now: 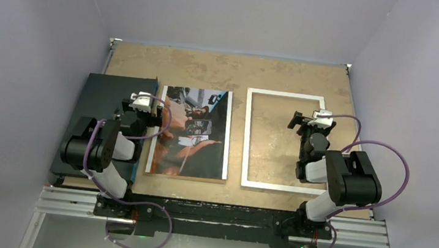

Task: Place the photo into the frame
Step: Turn over the photo frame at the center of the board.

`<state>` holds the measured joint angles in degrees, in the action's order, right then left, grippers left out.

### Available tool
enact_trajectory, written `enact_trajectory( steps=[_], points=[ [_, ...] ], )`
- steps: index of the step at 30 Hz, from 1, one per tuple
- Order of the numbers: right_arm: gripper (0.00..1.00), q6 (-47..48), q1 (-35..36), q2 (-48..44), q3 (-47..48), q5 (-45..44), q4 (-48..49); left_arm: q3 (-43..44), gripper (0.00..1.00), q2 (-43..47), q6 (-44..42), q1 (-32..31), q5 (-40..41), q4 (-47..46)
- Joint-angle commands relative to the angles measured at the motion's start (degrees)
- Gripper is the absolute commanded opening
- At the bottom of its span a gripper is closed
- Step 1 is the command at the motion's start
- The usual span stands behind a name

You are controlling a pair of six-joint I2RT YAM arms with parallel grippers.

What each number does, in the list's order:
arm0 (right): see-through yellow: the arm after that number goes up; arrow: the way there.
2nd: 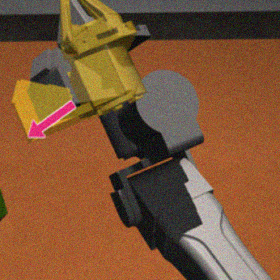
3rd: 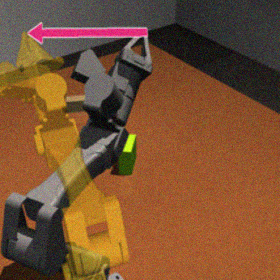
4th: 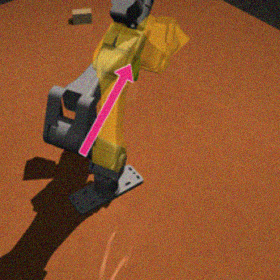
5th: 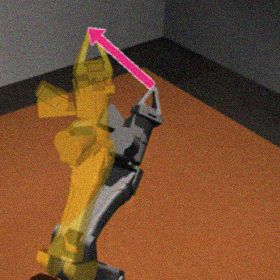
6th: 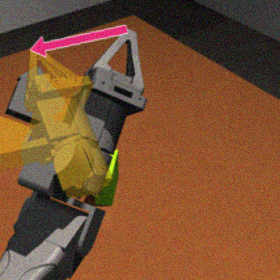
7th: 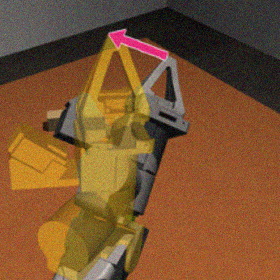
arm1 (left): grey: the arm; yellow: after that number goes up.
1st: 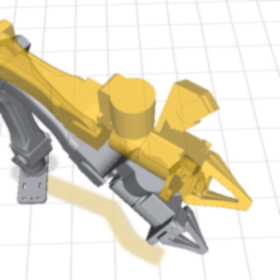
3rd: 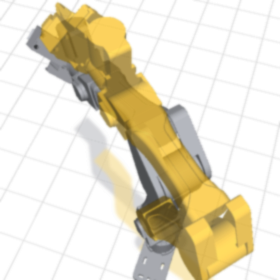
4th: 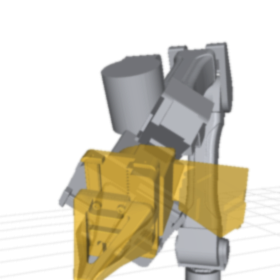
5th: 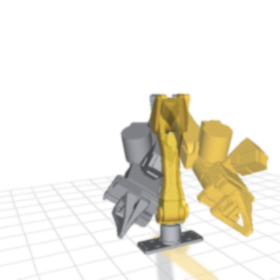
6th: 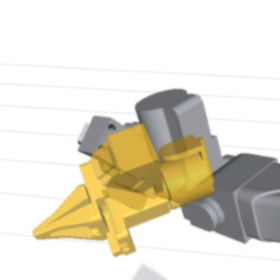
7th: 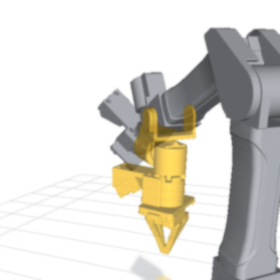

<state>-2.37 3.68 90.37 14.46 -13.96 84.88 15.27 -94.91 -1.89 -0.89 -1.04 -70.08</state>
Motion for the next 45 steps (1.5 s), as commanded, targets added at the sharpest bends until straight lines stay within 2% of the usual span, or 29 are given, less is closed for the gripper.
enact_trajectory(
  steps=[1, 12, 15, 18, 20, 23, 24, 25, 26, 27, 28, 29, 31, 32, 36, 41, 45],
  points=[
    [0.99, 0.88, -0.17, -0.62, 0.83, 0.24, 3.5, 0.64, 1.0, 0.03, 1.46, -0.08, 0.23, -1.86],
    [0.99, 0.65, -0.17, -0.58, 1.14, 0.6, 2.75, 0.58, 1.0, 0.01, 1.45, -0.03, 0.16, -1.98],
    [0.99, 1.14, 0.04, -1.79, 1.46, -1.98, 2.01, 1.79, 1.0, 1.18, 2.35, 0.06, 0.0, -0.02],
    [0.99, 0.88, 0.61, -7.71, 10.63, -3.79, -16.9, 11.78, 1.0, 6.52, 5.26, 0.78, 2.79, 21.71],
    [0.99, -4.27, 0.62, -10.75, 16.38, -3.88, -29.23, 19.57, 1.0, 8.5, 3.23, 2.5, 1.89, 35.38],
    [0.99, -11.84, 0.62, -14.21, 19.09, 4.17, -33.62, 29.03, 1.0, 10.58, 0.12, 3.32, 0.6, 51.47],
    [0.99, -20.7, 0.43, -13.79, 19.27, 4.27, -32.22, 31.68, 1.0, 11.03, -0.19, 4.06, -1.2, 56.11],
    [0.99, -31.6, 0.07, -13.31, 20.6, 5.1, -35.54, 34.45, 1.0, 11.54, -0.13, 4.79, -2.44, 60.24],
    [0.99, -37.69, -1.25, -12.41, 22.3, 12.44, -37.33, 36.99, 1.0, 11.94, -0.06, 5.32, -3.42, 63.57],
    [0.99, -37.64, -2.32, -9.9, 24.19, 20.7, -36.6, 39.29, 1.0, 12.09, -0.39, 5.59, -3.86, 66.86],
    [0.99, -35.84, -2.34, -8.06, 27.23, 24.81, -39.26, 41.88, 1.0, 12.07, -1.24, 5.63, -4.34, 70.99],
    [0.99, -33.29, -0.34, -6.21, 31.45, 25.32, -44.87, 44.31, 1.0, 11.98, -1.97, 5.63, -5.08, 75.12],
    [0.99, -24.97, 8.55, -4.13, 39.77, 14.97, -58.8, 48.77, 1.0, 11.64, -3.01, 5.63, -5.81, 81.88],
    [0.99, -21.25, 14.79, -3.35, 42.05, 10.52, -62.01, 50.57, 1.0, 11.62, -3.31, 5.63, -6.06, 84.89],
    [0.99, -20.89, 24.86, 0.15, 47.46, -1.01, -71.79, 53.21, 1.0, 12.44, -4.69, 5.63, -6.45, 92.4],
    [0.99, -21.7, 33.74, 3.92, 50.99, -8.68, -79.38, 53.43, 1.0, 13.61, -7.14, 5.52, -7.98, 98.56],
    [0.99, -25.35, 34.73, 4.2, 50.73, -10.01, -85.99, 51.86, 1.0, 15.33, -9.56, 5.12, -10.47, 101.39]
  ],
)
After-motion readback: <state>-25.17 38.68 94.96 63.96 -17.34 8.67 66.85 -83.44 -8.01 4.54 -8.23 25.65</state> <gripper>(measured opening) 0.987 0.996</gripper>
